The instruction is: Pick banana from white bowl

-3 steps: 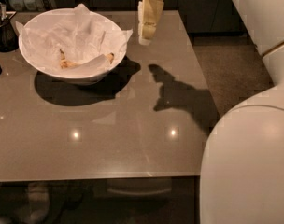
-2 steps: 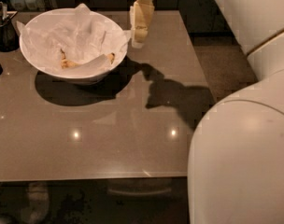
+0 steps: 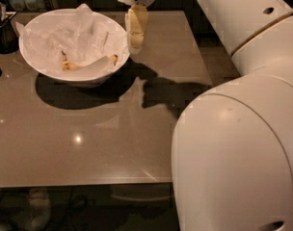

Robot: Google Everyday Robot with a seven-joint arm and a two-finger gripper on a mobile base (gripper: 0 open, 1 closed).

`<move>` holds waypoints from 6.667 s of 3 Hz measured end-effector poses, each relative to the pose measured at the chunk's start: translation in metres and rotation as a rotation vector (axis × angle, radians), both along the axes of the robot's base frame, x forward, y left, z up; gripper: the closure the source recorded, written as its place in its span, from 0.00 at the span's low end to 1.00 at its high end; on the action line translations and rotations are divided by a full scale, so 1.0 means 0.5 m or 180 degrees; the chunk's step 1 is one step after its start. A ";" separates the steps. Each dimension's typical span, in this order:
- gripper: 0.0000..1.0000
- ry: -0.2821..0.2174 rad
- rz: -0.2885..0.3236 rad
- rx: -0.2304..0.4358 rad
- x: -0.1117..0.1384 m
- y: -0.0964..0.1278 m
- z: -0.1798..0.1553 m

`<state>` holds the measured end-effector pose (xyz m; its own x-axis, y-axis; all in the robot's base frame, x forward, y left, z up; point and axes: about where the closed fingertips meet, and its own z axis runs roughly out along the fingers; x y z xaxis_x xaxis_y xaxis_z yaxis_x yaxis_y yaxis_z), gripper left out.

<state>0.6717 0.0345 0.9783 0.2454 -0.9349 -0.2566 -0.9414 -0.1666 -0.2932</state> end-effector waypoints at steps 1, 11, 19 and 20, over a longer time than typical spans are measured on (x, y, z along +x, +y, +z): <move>0.00 -0.0073 0.0041 0.0103 0.011 0.013 0.007; 0.39 0.0399 0.0661 0.0647 0.106 0.192 -0.142; 0.10 0.0806 0.0440 0.0519 0.095 0.191 -0.225; 0.10 0.0806 0.0440 0.0519 0.095 0.191 -0.225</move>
Offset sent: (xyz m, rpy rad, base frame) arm 0.0110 0.0126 0.0482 0.0171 -0.0333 0.1112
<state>0.7191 0.1299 0.8656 0.2763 -0.8388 -0.4690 -0.9596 -0.2680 -0.0860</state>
